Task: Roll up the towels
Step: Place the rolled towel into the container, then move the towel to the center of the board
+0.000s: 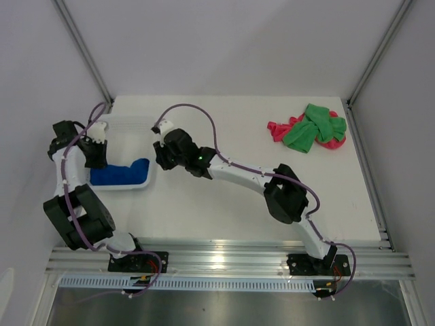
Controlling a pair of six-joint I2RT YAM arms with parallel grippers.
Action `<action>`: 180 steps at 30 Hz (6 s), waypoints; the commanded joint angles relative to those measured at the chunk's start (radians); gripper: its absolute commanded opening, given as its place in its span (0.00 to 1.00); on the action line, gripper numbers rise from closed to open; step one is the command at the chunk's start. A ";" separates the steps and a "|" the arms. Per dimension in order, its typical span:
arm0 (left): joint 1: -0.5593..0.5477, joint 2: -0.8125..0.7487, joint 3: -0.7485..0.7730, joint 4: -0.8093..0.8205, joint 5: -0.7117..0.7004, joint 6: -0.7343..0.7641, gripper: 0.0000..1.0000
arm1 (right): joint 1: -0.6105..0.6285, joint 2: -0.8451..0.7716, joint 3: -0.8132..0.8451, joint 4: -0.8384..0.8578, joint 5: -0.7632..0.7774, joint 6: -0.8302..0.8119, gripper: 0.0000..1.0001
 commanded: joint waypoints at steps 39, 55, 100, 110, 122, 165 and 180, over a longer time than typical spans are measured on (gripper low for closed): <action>-0.340 0.067 -0.038 0.030 0.060 -0.115 0.32 | -0.196 -0.672 -0.795 0.220 0.230 0.088 0.22; -0.354 -0.121 -0.062 0.089 -0.113 -0.155 0.40 | -0.254 -0.774 -0.886 0.203 0.260 0.078 0.30; -1.059 -0.234 -0.187 0.223 -0.269 -0.339 1.00 | -0.604 -1.300 -1.216 -0.228 0.443 0.173 0.82; -0.955 -0.214 -0.203 0.227 -0.286 -0.363 1.00 | -0.889 -0.968 -1.115 0.011 0.167 0.121 0.76; -0.949 -0.180 -0.216 0.241 -0.354 -0.336 0.99 | -0.983 -0.263 -0.559 -0.019 -0.013 0.203 0.67; -0.694 -0.454 -0.018 0.102 -0.220 -0.440 0.99 | -0.448 -0.565 0.242 -0.082 -0.361 0.113 0.00; -0.835 -0.303 0.007 -0.100 0.048 -0.237 0.80 | -0.507 -0.846 -0.979 0.028 -0.540 0.197 0.00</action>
